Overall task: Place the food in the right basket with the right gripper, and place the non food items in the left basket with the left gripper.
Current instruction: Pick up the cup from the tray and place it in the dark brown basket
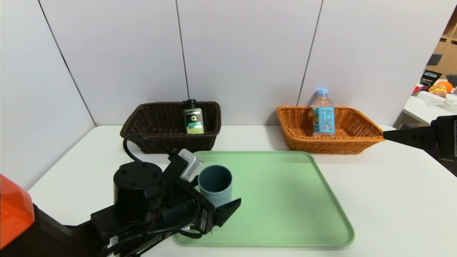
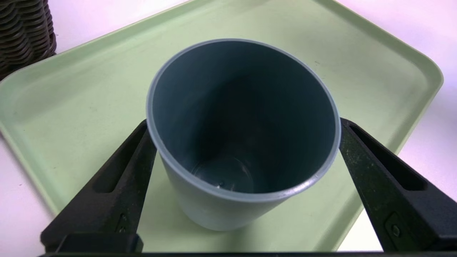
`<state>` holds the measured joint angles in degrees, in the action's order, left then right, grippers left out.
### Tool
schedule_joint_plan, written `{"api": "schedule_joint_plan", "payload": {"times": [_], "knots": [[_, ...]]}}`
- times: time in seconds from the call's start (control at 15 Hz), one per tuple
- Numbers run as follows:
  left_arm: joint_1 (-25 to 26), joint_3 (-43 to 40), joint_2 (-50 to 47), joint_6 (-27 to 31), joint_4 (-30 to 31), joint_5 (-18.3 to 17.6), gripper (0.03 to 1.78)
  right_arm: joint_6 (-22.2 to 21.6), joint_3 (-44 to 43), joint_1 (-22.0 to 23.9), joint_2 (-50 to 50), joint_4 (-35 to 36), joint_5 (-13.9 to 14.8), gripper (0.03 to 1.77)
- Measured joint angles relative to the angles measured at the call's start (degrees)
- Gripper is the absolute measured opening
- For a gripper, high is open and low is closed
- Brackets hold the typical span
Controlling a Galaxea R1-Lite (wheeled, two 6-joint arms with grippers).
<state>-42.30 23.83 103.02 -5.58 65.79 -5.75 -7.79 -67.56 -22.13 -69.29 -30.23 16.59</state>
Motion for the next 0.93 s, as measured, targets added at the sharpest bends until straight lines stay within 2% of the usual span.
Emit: {"api": "schedule_joint_plan", "payload": {"times": [0.93], "knots": [[-0.1,0.1,2.8,-0.9,0.5,0.2,1.69,0.0,1.5,-0.2,0.6,0.0,-0.6,1.70]]}}
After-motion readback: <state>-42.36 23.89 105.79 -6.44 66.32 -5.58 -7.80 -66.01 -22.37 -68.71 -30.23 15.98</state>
